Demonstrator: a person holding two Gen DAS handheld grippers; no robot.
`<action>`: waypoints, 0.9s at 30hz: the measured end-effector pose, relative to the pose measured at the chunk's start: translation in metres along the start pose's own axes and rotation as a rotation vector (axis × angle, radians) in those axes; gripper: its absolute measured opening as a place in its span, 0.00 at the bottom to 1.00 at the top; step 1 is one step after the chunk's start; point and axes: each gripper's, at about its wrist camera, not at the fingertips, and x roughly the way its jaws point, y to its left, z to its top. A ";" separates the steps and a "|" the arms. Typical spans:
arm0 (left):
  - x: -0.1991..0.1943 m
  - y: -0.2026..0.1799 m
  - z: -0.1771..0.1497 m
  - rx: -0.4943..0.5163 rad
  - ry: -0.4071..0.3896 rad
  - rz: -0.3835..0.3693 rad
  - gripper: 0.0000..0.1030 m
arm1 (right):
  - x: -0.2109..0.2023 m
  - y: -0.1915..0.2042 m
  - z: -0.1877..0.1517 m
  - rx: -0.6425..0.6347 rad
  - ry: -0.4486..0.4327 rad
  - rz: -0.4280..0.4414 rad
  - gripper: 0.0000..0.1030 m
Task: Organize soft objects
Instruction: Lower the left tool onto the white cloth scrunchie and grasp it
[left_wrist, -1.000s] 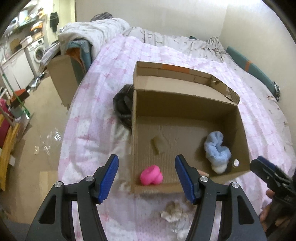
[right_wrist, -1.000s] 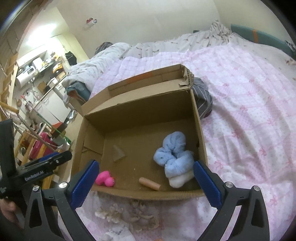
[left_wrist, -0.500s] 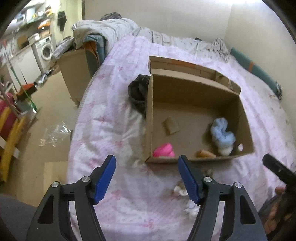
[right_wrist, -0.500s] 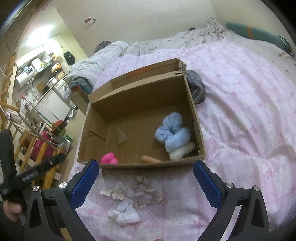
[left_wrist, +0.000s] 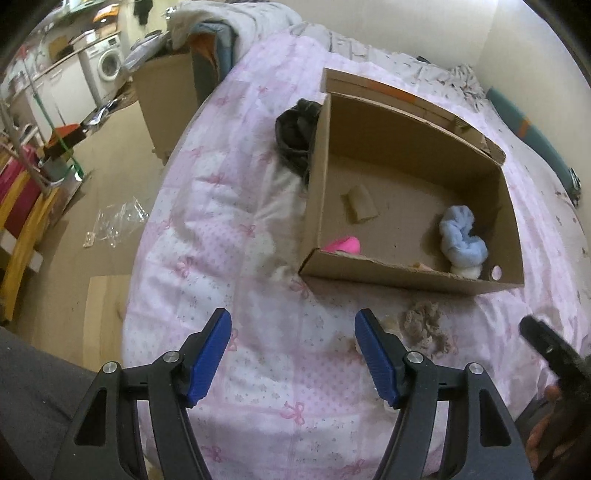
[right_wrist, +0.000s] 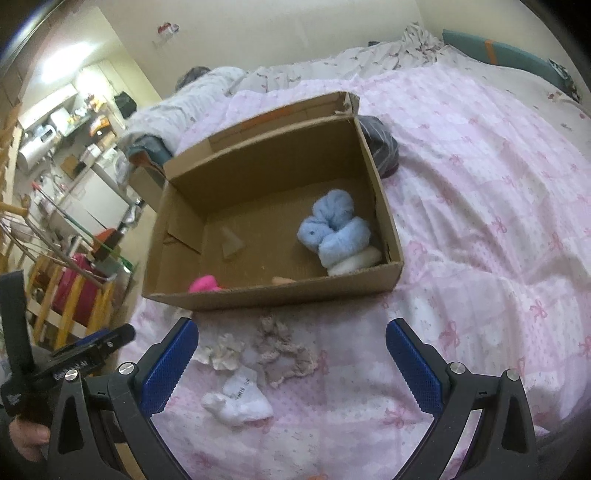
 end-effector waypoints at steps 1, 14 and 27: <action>0.001 0.001 0.001 -0.011 0.002 0.000 0.65 | 0.003 0.000 -0.001 -0.009 0.011 -0.027 1.00; 0.045 -0.040 -0.007 0.074 0.168 -0.129 0.65 | 0.031 -0.021 -0.009 0.060 0.126 -0.123 1.00; 0.108 -0.068 -0.010 0.047 0.358 -0.202 0.32 | 0.036 -0.028 -0.007 0.093 0.145 -0.110 1.00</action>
